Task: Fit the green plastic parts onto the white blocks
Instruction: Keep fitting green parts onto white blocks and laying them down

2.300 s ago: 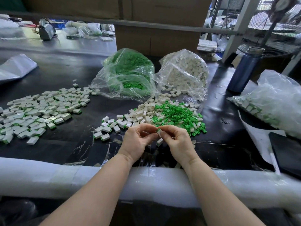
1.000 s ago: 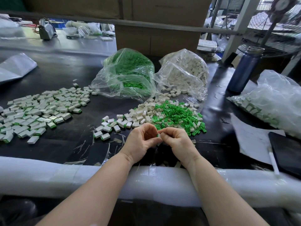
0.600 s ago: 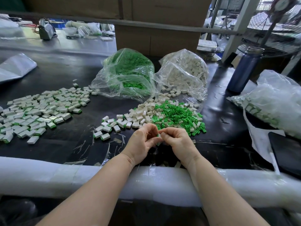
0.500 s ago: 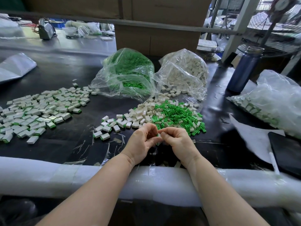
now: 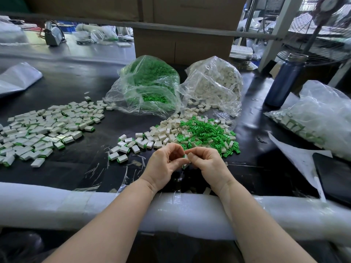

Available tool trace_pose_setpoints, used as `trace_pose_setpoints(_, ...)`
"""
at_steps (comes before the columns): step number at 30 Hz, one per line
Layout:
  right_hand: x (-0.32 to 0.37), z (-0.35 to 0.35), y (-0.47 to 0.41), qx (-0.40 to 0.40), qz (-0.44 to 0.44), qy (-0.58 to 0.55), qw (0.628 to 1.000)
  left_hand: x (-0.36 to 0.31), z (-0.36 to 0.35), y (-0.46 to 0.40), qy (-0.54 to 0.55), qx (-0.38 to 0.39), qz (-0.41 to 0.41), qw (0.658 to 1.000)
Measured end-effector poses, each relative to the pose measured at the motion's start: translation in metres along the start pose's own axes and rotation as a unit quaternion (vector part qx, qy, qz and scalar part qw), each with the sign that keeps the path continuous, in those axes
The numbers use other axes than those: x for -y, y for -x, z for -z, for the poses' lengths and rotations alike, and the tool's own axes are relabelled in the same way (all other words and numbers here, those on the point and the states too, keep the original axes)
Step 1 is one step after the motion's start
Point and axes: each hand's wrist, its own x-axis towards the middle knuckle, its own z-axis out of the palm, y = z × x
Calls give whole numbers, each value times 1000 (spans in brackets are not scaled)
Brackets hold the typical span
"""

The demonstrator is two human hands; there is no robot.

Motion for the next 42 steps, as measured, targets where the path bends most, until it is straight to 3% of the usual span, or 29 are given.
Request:
trace_pose_setpoints(15, 0, 0, 0, -10, -10, -25, 1000, -1, -2, 0, -30, 9, -6, 999)
trace_pose_setpoints(24, 0, 2, 0, 26, 5, -51, 998, 0, 2, -2, 38, -20, 28, 999)
trace_pose_setpoints(32, -2, 0, -1, -12, 15, -14, 1000, 2, 2, -2, 56, -49, 40, 996)
trace_pose_setpoints(42, -4, -2, -3, -38, 22, 69, 997, 1, 3, -1, -7, -64, 17, 998)
